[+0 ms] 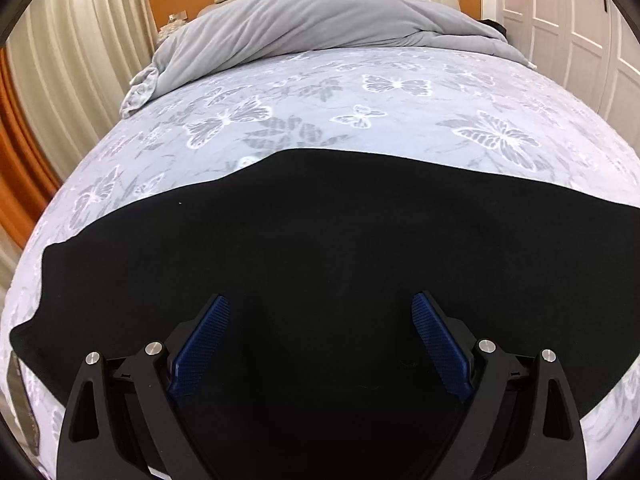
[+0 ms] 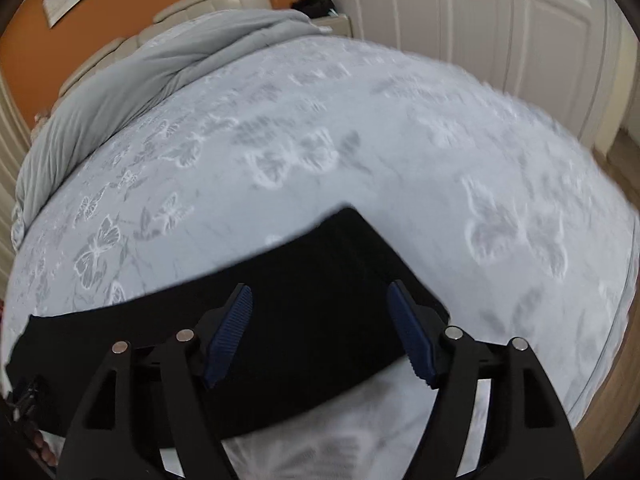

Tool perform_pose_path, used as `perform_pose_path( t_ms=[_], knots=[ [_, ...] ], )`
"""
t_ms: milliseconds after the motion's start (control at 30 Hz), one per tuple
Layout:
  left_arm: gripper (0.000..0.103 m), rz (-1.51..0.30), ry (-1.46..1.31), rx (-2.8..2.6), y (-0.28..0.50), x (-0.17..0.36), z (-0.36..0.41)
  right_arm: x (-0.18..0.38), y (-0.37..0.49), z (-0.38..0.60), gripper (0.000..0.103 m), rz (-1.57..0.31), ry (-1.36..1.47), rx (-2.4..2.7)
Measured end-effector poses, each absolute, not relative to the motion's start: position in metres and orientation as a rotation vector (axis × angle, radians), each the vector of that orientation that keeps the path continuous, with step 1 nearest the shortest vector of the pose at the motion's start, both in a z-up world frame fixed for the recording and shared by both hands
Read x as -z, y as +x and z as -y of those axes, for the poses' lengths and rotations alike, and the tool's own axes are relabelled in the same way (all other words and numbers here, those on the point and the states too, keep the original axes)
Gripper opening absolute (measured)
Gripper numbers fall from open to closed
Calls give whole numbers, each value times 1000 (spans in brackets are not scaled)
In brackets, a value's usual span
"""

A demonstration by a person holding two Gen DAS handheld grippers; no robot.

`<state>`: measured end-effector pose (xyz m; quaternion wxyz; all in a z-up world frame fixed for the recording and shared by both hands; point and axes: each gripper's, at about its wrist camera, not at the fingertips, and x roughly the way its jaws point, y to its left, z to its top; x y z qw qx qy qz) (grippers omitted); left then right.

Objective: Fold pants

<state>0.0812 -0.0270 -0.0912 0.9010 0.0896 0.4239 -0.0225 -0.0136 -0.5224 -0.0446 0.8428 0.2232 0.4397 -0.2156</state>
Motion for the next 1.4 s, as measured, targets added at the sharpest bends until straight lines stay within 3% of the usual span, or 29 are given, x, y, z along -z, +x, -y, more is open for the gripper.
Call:
perform_pose_path(
  t_ms=[267,333,567,833,900,933,967,1033,1067,1133,1233,1400],
  knots=[
    [90,-879,145,12,69,76,-1,26,-21,493,75,-847,455,337],
    [90,-902,12,16,67,62,-34,32,-10,489,80,-901,436,383],
    [90,-873,-602,-150,30,40,-214,30,0,478,80,-891,525,387],
    [89,-920,-987,-313,10,82,-318,26,30,430,84,-908,482,312],
    [70,-981,-1022,-290,30,99,-322,25,35,419,84,-906,476,293],
    [30,-937,-985,-333,33,95,-322,23,34,417,84,-894,483,289],
    [10,-899,-938,-331,35,87,-321,17,30,417,84,-861,500,280],
    [11,-784,-807,-272,32,50,-306,8,23,422,84,-813,502,272],
    [17,-759,-757,-268,30,41,-299,7,20,429,90,-812,480,297],
    [21,-821,-626,-368,35,45,-291,13,14,449,91,-840,466,378],
    [25,-924,-761,-437,31,79,-303,32,-2,493,91,-903,576,437],
    [29,-865,-730,-508,10,54,-299,50,-31,550,91,-944,633,518]
  ],
)
